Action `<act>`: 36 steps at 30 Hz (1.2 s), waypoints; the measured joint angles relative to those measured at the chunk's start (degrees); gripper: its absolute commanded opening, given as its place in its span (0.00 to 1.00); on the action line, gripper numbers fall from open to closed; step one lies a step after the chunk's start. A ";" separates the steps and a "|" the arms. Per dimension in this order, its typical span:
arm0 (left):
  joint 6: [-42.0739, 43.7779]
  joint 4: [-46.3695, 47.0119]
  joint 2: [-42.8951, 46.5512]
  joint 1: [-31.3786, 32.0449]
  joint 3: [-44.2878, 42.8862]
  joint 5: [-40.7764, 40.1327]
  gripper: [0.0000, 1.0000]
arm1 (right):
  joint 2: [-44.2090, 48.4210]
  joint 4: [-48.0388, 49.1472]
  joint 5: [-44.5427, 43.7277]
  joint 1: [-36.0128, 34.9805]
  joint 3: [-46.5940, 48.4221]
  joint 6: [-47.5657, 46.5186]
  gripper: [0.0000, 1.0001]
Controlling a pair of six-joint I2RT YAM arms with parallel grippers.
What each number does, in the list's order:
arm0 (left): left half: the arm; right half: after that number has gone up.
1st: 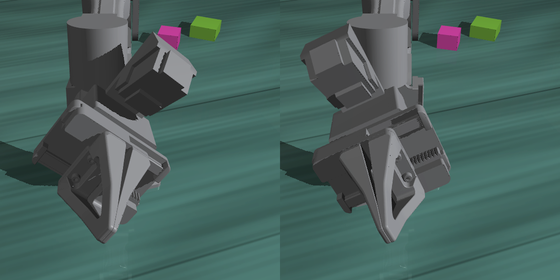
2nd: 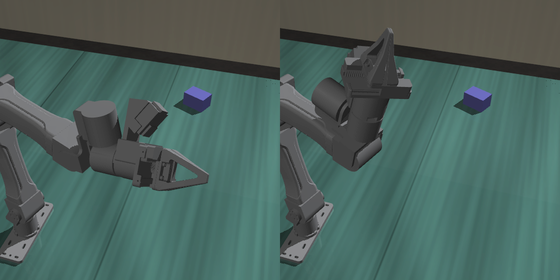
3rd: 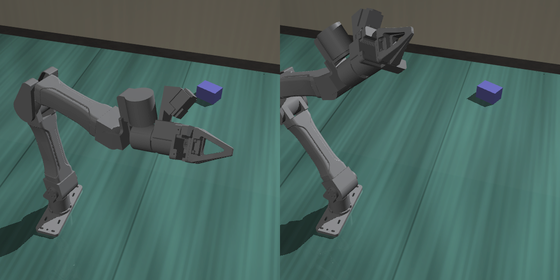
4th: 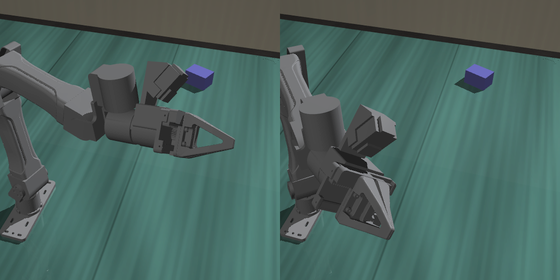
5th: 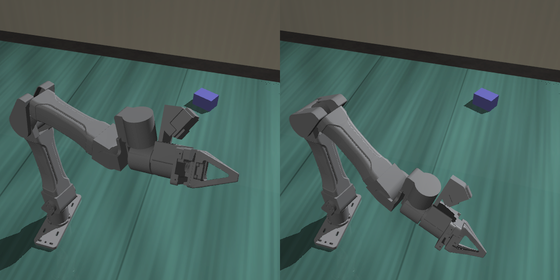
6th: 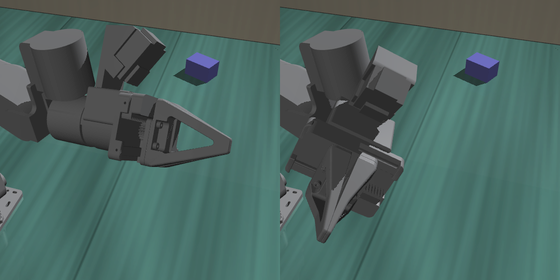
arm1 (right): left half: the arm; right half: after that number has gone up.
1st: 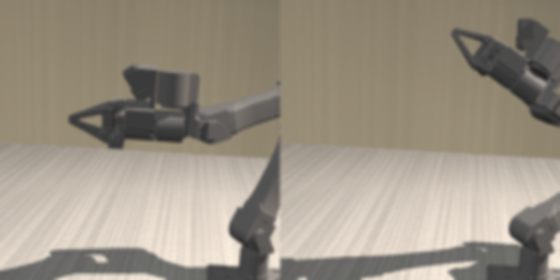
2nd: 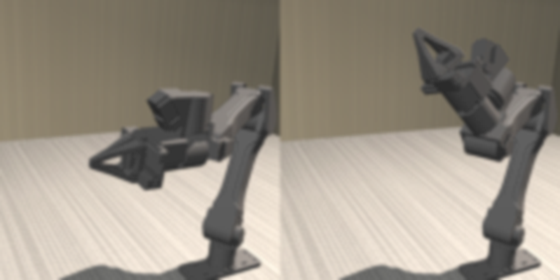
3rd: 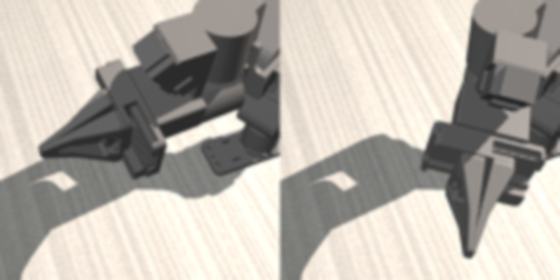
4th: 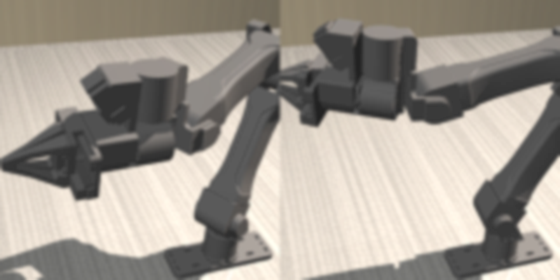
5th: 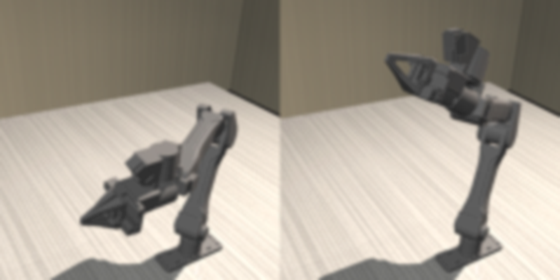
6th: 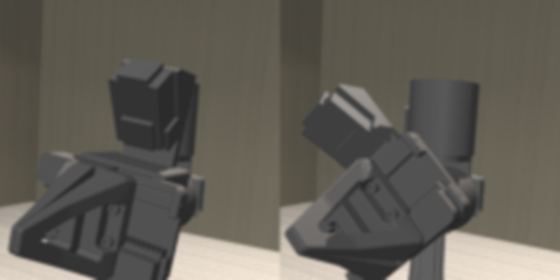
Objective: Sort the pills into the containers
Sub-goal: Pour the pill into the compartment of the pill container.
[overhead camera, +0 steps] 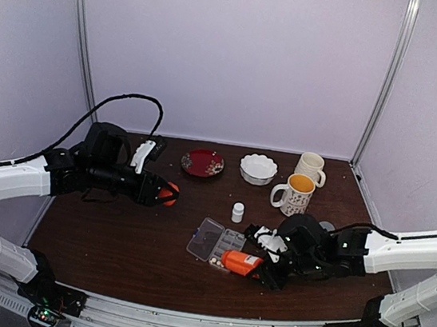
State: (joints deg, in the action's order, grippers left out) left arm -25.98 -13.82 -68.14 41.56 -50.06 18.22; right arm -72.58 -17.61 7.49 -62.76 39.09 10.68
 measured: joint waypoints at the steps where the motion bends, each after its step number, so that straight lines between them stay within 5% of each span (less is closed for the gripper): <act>1: 0.00 0.00 0.00 0.00 0.00 0.00 0.00 | -0.33 0.17 0.17 -0.02 -0.04 0.00 0.00; 23: -0.04 0.02 0.00 0.00 0.00 0.02 0.00 | 6.21 4.22 0.15 0.00 -4.50 0.17 0.00; 36: -1.18 0.04 0.02 0.15 0.00 1.62 0.00 | 17.99 19.67 -0.31 0.00 -17.73 0.22 0.00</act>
State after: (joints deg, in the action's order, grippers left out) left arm -27.16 -13.78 -68.12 41.71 -50.06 19.84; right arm -54.59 2.07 7.18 -62.76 21.37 10.90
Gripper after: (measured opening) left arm 0.531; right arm 0.522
